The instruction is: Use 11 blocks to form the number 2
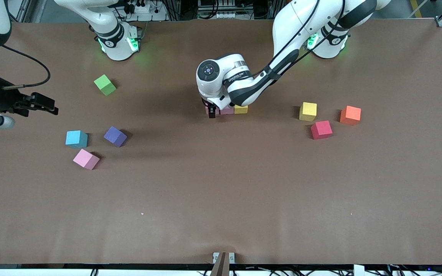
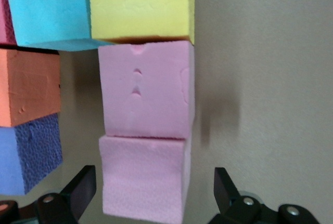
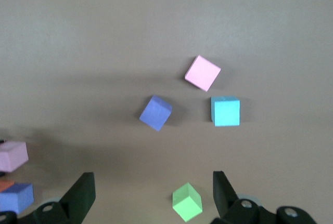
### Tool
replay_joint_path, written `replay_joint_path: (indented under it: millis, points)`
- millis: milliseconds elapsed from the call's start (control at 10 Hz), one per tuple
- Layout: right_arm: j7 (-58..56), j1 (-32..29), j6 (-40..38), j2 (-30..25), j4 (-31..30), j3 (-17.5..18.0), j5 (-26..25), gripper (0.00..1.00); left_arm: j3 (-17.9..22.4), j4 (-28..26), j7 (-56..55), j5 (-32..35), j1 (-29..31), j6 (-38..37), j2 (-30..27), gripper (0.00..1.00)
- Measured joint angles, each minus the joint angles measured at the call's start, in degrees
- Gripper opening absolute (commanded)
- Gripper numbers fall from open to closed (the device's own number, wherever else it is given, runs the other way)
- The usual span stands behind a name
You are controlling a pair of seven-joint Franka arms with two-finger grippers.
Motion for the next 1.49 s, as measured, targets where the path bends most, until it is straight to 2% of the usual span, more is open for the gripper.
replay_joint_path:
  millis: [299,498,697,996,1494]
  points:
    - [-0.8,1.9,-4.9,5.3,-3.0,1.7,0.0,1.0,0.1,4.2,1.0,0.0,0.3,-3.8,-1.0,1.0]
    - [1.4,2.2,-1.3,9.5,-9.9,1.9,0.0,1.0,0.5,5.8,2.8,0.1,2.2,-6.0,-2.1,1.0]
    - [14.3,2.2,2.6,11.4,-14.2,1.8,0.4,1.0,0.8,5.9,7.1,0.4,6.4,-7.7,-3.3,1.0]
    - [34.8,1.9,6.4,12.9,-15.0,1.6,4.5,1.0,0.8,5.9,16.8,0.4,15.3,-10.6,-4.7,1.0]
    - [38.3,-1.4,15.9,15.8,-15.3,0.9,7.1,1.0,0.8,1.7,28.2,0.4,22.6,-12.8,-6.3,1.0]
